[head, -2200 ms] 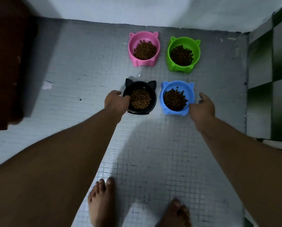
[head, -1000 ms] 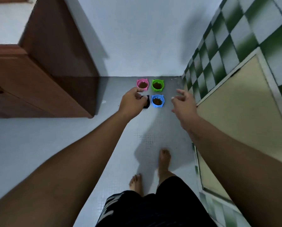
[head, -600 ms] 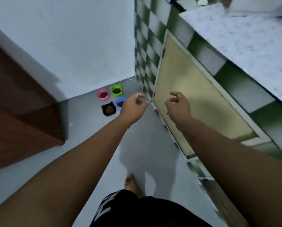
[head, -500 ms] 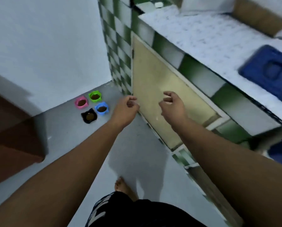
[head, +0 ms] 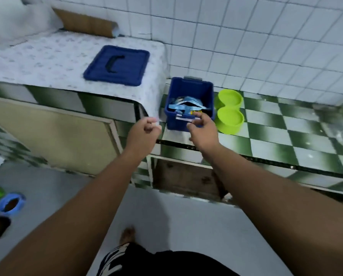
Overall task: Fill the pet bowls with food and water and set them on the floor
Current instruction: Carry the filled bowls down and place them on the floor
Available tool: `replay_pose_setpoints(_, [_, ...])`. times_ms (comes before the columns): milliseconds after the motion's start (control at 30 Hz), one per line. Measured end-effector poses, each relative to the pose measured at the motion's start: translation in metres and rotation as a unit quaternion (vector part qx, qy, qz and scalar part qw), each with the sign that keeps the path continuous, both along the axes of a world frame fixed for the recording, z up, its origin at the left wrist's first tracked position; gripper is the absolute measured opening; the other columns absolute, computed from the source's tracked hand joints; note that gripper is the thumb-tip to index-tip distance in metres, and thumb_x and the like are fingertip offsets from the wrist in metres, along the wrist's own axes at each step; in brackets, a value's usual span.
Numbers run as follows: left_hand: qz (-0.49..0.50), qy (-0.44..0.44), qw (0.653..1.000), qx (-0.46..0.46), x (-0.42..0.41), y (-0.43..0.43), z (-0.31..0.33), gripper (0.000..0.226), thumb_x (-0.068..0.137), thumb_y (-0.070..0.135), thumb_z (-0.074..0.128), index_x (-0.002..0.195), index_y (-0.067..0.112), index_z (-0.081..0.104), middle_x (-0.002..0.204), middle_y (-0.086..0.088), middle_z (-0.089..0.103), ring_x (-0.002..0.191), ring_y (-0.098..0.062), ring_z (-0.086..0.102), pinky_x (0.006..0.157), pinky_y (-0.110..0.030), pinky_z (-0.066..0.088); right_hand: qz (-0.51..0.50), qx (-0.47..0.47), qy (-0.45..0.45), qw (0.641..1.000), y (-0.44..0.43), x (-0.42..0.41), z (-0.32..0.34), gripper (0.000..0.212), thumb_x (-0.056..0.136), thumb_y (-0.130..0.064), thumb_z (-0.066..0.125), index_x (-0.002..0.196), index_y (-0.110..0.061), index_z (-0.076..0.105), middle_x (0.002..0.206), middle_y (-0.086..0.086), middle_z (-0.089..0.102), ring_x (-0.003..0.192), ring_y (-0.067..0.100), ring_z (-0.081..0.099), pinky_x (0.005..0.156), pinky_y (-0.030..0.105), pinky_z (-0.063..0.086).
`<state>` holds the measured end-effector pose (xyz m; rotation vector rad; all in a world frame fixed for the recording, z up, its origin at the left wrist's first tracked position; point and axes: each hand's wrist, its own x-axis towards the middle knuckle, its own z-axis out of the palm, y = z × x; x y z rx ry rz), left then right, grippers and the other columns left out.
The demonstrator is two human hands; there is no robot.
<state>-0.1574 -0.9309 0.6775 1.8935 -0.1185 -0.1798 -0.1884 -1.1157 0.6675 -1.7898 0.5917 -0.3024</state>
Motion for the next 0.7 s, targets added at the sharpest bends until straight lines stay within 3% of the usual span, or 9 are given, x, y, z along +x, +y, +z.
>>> replay_pose_setpoints(100, [-0.050, 0.006, 0.999, -0.008, -0.003, -0.056, 0.004, 0.018, 0.098, 0.021, 0.065, 0.115, 0.025, 0.064, 0.093, 0.009, 0.067, 0.088, -0.010, 0.066, 0.095, -0.049, 0.058, -0.053, 0.001, -0.003, 0.999, -0.052, -0.021, -0.001, 0.043, 0.076, -0.033, 0.062, 0.118, -0.033, 0.060, 0.103, -0.001, 0.065, 0.091, 0.028, 0.067, 0.084, 0.052, 0.058])
replay_pose_setpoints(333, [-0.141, 0.005, 0.990, -0.011, 0.009, -0.153, 0.002, 0.019, 0.100, 0.018, 0.063, 0.119, 0.019, 0.064, 0.095, 0.008, 0.068, 0.089, -0.003, 0.064, 0.096, -0.049, 0.057, -0.134, 0.012, 0.009, 0.991, -0.132, -0.032, -0.012, 0.035, 0.087, -0.024, 0.065, 0.120, -0.034, 0.060, 0.104, -0.007, 0.062, 0.092, 0.025, 0.067, 0.085, 0.050, 0.058])
replay_pose_setpoints(567, [-0.204, 0.064, 0.977, -0.011, 0.035, -0.230, -0.020, 0.021, 0.097, 0.021, 0.066, 0.118, 0.024, 0.065, 0.097, 0.007, 0.070, 0.099, -0.014, 0.067, 0.097, -0.051, 0.056, -0.181, -0.012, 0.015, 0.983, -0.190, -0.004, -0.013, 0.037, 0.082, -0.026, 0.064, 0.118, -0.032, 0.061, 0.102, -0.003, 0.064, 0.093, 0.023, 0.067, 0.083, 0.051, 0.058])
replay_pose_setpoints(700, [-0.204, 0.112, 0.972, -0.015, 0.042, -0.263, -0.041, 0.026, 0.096, 0.025, 0.068, 0.121, 0.030, 0.061, 0.104, 0.002, 0.070, 0.103, -0.016, 0.066, 0.099, -0.051, 0.055, -0.194, 0.007, 0.027, 0.981, -0.224, 0.015, -0.011, 0.037, 0.086, -0.016, 0.062, 0.122, -0.024, 0.061, 0.101, 0.000, 0.068, 0.084, 0.020, 0.067, 0.082, 0.049, 0.059])
